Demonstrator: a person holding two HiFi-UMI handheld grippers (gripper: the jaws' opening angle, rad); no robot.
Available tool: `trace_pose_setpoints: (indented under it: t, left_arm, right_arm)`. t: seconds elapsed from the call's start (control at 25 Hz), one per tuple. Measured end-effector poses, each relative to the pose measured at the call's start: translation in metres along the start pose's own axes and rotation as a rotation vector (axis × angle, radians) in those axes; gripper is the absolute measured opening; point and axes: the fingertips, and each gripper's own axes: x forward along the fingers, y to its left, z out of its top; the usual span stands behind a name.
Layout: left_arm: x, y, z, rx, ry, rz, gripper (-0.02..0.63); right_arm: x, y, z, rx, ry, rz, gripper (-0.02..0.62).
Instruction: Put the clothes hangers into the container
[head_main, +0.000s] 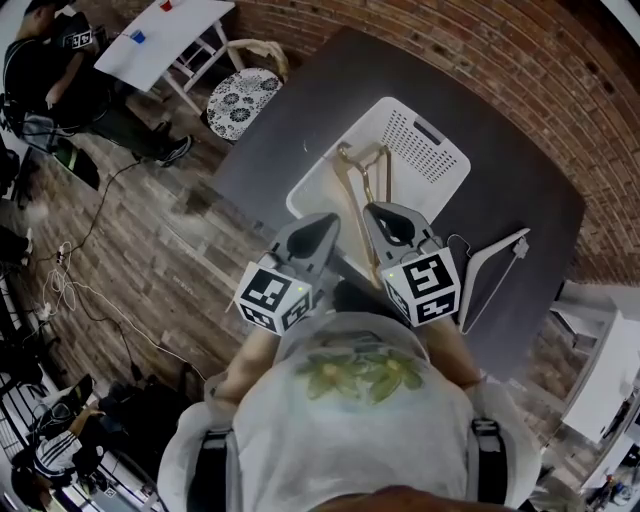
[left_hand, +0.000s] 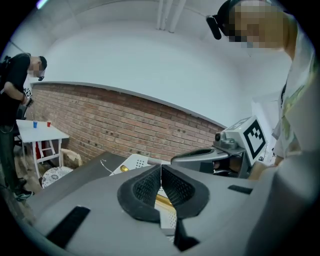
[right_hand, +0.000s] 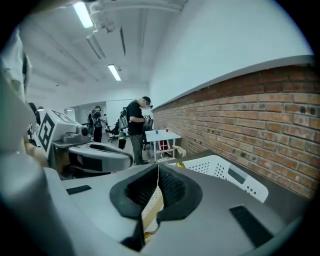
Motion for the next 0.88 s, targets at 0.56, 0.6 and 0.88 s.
trace_pose_setpoints:
  t: [0.56, 0.6, 0.88]
  left_arm:
    - [-0.033, -0.045, -0.009, 0.007, -0.033, -0.044, 0.029]
    - [-0.036, -0.048, -0.011, 0.016, -0.032, -0.041, 0.028]
    - [-0.057, -0.068, -0.018, 0.063, -0.033, -0.038, 0.028]
  right_arm:
    - [-0.044, 0.060, 0.000, -0.024, -0.104, 0.054, 0.034]
    - [-0.047, 0.064, -0.001, -0.015, -0.111, 0.072, 0.034]
    - [-0.066, 0.087, -0.013, -0.002, -0.061, 0.072, 0.035]
